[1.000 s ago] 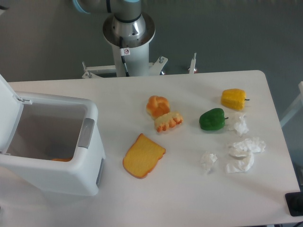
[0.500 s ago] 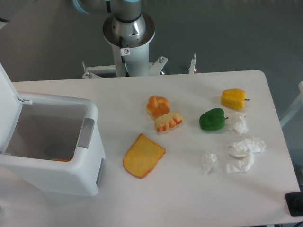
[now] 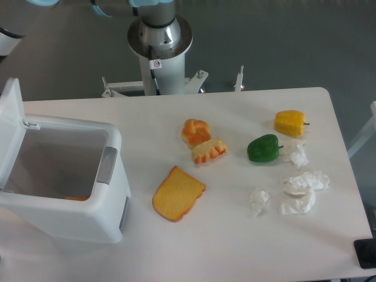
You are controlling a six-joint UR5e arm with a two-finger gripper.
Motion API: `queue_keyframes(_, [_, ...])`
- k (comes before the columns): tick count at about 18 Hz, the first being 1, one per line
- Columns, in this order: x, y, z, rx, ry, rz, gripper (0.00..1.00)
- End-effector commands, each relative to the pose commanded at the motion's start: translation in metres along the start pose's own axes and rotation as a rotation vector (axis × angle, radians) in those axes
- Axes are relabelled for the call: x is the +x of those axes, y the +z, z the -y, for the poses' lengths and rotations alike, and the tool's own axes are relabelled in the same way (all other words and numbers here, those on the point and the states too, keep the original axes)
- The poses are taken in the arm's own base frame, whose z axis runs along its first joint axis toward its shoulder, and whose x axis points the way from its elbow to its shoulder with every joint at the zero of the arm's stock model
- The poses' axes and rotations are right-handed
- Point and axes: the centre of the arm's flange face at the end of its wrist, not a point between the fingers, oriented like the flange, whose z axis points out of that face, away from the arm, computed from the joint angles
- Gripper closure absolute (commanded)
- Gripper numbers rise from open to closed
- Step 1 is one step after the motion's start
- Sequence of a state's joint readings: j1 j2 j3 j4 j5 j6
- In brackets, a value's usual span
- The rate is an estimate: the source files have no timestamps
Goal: Close the trash can
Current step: 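Sweep the gripper forward, pushing the lid down over the can opening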
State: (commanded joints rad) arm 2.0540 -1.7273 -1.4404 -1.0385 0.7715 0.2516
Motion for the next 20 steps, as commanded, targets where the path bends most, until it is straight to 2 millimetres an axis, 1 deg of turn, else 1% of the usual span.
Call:
queue_keyframes(2, [-0.018,-0.007,-0.001,-0.004,-0.014,0.066,0.0])
queue_keyframes(5, [-0.036,-0.016,-0.003,-0.009,-0.017,0.129,0.0])
queue_keyframes(7, [-0.039,-0.018,-0.006,-0.015,-0.007,0.144,0.0])
queue_keyframes(13, [-0.059,-0.019,-0.015,-0.081,0.034,0.306,0.0])
queue_keyframes(15, [-0.064,-0.016,-0.021,-0.092,0.036,0.306,0.0])
queue_keyframes(17, [-0.076,-0.023,-0.023,-0.088,0.016,0.318,0.0])
queue_keyframes(20, [-0.083,-0.026,-0.024,-0.087,0.005,0.323,0.0])
